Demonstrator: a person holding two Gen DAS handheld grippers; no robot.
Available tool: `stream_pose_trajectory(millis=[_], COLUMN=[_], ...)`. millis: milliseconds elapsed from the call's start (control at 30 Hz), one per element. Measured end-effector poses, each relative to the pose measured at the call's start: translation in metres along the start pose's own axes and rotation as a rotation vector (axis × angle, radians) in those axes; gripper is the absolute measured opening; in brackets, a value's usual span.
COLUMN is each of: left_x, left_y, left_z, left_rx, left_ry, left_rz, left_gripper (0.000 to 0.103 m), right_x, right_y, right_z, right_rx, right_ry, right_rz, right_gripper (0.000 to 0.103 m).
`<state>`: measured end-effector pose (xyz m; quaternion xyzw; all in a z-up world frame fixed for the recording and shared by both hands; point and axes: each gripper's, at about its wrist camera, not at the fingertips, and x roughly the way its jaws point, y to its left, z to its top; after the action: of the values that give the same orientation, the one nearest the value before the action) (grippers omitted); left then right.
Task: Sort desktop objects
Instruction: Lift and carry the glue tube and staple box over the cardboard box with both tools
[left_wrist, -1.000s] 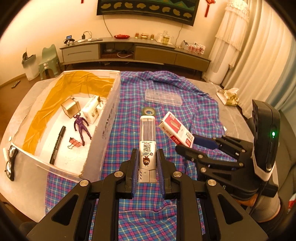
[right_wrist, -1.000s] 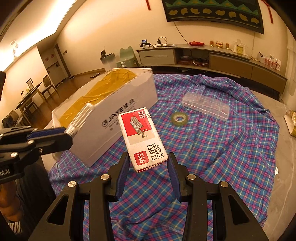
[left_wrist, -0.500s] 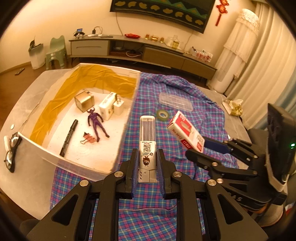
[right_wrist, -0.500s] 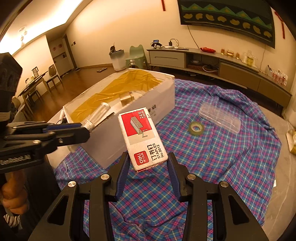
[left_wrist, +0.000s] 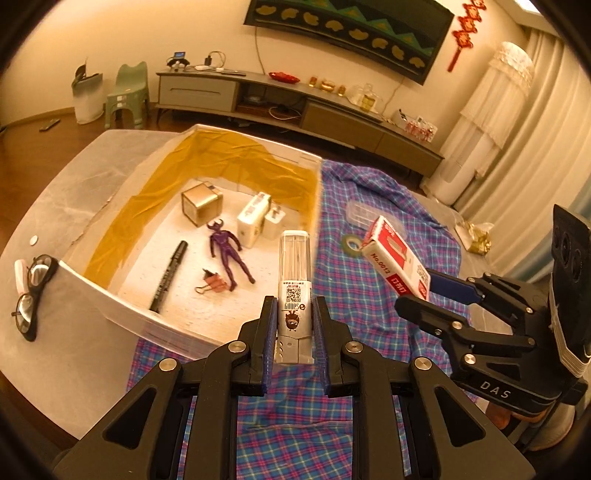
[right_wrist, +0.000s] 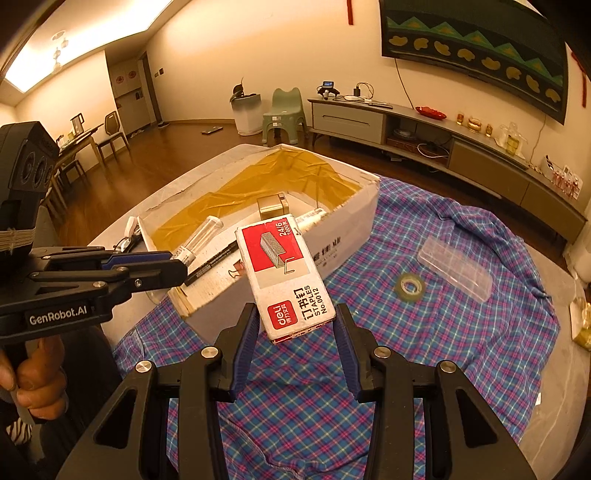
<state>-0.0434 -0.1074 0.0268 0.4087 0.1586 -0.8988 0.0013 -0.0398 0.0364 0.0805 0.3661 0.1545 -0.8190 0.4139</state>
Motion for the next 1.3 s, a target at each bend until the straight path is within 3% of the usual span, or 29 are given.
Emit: stream_pose_trajectory(millis=[633, 1300], left_x=[0.001, 0.028], left_y=[0.064, 0.115], left_z=[0.023, 0.051], left_rx=[-0.124, -0.245], left_ry=[-0.036, -0.017], left_rz=[-0.009, 0.024], left_gripper=[0.020, 0.020], right_x=[0.019, 0.071], right_y=[0.036, 0.047], right_z=[0.044, 0.088], right_rx=[-0.112, -0.177], right_ry=[0.024, 0.096], right_rz=[-0.023, -0.048], right_gripper=[0.043, 0.043])
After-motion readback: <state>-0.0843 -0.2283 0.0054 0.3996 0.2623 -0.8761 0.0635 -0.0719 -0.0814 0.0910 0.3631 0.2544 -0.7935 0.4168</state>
